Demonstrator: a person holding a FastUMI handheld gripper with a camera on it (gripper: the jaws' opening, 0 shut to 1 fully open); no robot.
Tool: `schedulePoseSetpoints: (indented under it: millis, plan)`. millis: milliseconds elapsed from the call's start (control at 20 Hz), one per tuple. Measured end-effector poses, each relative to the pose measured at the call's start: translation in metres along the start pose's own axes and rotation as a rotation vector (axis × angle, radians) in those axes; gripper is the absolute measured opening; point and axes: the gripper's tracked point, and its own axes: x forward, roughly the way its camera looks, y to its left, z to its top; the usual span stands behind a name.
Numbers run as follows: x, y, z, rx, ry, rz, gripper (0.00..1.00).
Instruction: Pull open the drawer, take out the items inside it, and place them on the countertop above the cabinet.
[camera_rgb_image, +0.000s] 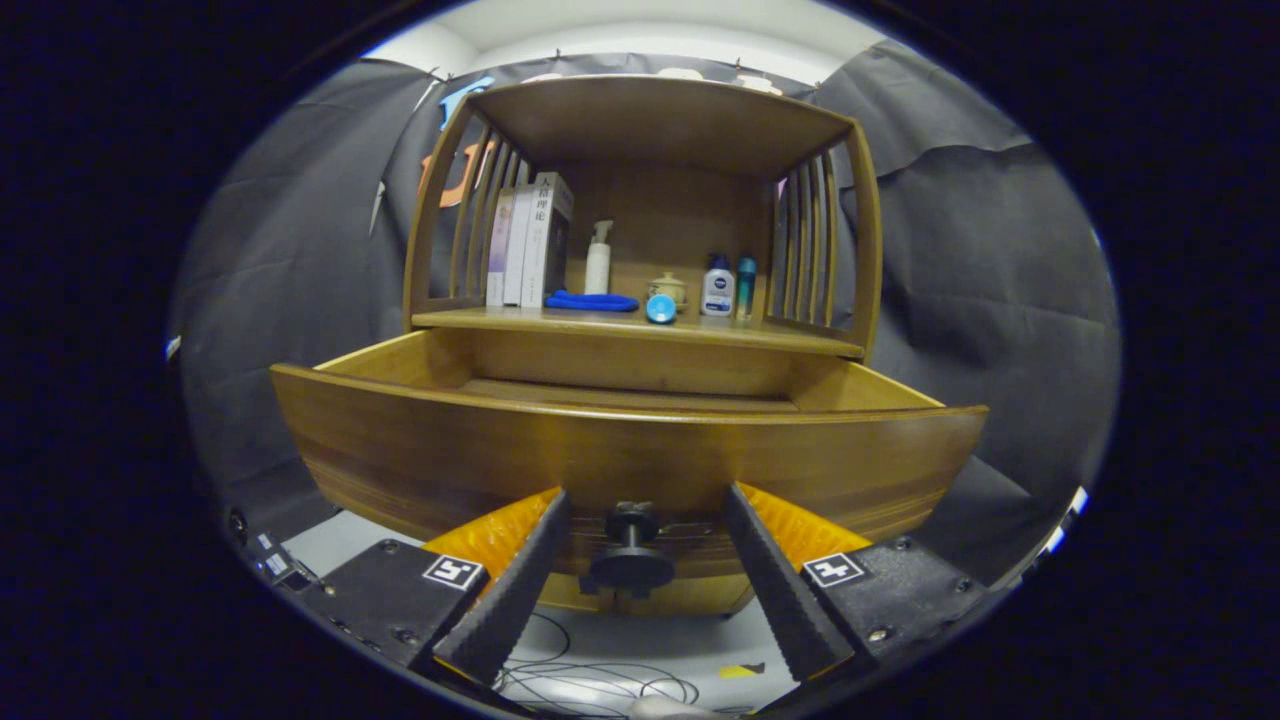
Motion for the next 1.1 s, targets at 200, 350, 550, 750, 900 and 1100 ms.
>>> schedulePoseSetpoints:
  millis: [200, 350, 550, 750, 900, 1100]
  plan:
    - [0.019, 0.002, 0.007, 0.021, 0.015, 0.001, 1.00]
    - [0.038, 0.004, 0.019, 0.042, 0.011, 0.001, 1.00]
    - [0.064, 0.008, 0.027, 0.053, 0.014, -0.011, 1.00]
    - [0.088, 0.010, 0.035, 0.053, 0.011, -0.018, 1.00]
    - [0.104, 0.012, 0.040, 0.050, 0.008, -0.023, 1.00]
    - [0.124, 0.014, 0.046, 0.062, 0.008, -0.025, 1.00]
